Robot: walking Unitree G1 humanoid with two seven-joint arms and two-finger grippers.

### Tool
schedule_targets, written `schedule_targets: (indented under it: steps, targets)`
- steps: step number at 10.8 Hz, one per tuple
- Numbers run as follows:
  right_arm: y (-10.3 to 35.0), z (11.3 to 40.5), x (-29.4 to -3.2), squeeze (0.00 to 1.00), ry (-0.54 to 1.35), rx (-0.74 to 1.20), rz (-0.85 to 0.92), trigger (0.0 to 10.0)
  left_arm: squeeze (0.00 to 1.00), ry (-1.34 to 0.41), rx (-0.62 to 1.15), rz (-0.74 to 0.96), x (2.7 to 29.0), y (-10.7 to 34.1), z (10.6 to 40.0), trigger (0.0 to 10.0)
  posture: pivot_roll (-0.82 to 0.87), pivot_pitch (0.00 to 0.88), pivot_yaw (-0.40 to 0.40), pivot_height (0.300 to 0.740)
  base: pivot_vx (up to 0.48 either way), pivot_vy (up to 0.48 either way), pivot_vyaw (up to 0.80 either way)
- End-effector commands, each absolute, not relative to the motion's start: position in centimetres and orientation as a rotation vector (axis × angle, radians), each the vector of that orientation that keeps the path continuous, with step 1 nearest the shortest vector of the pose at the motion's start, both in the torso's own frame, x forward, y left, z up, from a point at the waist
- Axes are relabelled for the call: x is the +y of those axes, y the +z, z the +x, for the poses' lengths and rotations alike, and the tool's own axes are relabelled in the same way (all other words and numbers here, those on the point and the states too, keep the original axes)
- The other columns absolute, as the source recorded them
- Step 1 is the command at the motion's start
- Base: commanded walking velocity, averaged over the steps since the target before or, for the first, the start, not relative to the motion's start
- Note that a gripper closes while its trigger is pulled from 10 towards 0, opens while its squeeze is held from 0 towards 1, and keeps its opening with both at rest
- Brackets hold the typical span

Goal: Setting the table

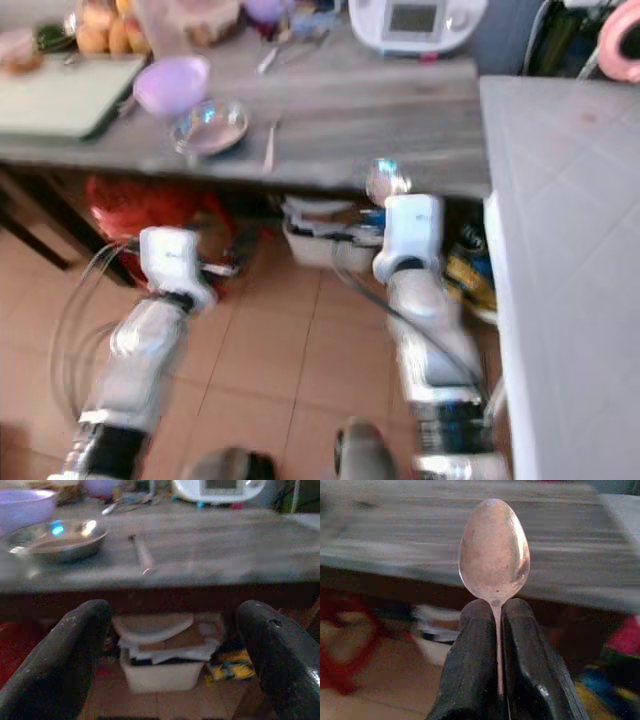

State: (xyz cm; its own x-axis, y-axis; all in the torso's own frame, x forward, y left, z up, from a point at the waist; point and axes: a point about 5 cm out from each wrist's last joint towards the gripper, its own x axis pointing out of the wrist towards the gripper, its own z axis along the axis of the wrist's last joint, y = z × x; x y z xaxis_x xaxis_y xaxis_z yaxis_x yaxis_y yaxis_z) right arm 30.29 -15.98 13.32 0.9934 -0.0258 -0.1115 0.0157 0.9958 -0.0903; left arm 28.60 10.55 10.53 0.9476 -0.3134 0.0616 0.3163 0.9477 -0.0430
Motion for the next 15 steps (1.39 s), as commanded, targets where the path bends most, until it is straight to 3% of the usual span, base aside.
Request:
schedule_targets:
  steps: [1,7,11,15]
  targets:
    - [14.0,30.4,-14.7,0.00,0.020,0.080,-0.075,10.0,0.00,-0.281,-0.058,-0.033,11.9,10.5,28.7,10.0,-0.07,0.105,0.064,0.740,0.454,0.000,0.00]
    - [14.3,30.2,-15.2,0.00,0.008,0.037,-0.123,10.0,0.00,-0.238,-0.096,-0.053,12.4,11.1,28.7,10.0,-0.07,0.106,0.064,0.740,0.367,0.206,0.00]
    - [14.1,29.9,-16.1,0.00,-0.026,0.012,-0.110,10.0,0.00,-0.116,-0.090,-0.006,15.0,10.9,27.9,10.0,-0.06,0.105,0.068,0.740,0.000,0.000,0.00]
    - [14.3,30.1,-16.0,0.00,-0.023,-0.016,-0.111,10.0,0.00,-0.119,-0.091,0.003,15.1,11.1,28.0,10.0,-0.06,0.105,0.072,0.740,0.154,0.259,0.00]
